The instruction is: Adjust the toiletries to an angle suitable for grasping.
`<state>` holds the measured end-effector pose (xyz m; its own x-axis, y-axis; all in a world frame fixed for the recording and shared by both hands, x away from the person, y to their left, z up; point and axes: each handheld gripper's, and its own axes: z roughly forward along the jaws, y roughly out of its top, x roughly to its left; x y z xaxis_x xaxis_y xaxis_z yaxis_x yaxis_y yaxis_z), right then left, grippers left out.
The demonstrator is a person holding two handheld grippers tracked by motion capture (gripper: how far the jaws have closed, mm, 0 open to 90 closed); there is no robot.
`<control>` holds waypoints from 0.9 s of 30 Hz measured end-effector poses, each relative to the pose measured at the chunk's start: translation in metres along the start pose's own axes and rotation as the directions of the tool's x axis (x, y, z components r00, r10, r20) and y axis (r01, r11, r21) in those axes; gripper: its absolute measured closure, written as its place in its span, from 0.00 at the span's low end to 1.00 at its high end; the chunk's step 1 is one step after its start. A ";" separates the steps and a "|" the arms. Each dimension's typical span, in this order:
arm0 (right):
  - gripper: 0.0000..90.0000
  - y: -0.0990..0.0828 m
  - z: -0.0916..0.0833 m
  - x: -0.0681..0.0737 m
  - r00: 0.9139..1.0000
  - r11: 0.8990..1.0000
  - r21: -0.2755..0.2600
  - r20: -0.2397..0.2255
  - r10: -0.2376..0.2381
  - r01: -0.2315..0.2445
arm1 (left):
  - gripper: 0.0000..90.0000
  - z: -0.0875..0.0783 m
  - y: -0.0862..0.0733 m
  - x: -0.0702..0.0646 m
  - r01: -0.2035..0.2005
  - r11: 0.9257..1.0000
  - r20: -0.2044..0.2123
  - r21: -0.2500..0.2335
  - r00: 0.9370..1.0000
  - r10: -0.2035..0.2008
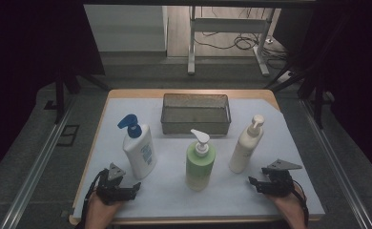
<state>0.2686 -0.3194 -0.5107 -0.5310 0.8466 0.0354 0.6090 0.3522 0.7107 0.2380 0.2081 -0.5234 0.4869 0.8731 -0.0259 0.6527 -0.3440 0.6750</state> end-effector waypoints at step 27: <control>0.64 0.024 -0.013 -0.008 0.999 0.998 -0.052 0.033 0.038 -0.037 | 0.13 0.000 0.000 0.000 0.001 1.000 0.001 -0.003 1.000 -0.001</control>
<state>0.2799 -0.3234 -0.4844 -0.4873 0.8724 0.0393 0.5969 0.2999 0.7442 0.2378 0.2083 -0.5236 0.4865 0.8733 -0.0270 0.6518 -0.3421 0.6769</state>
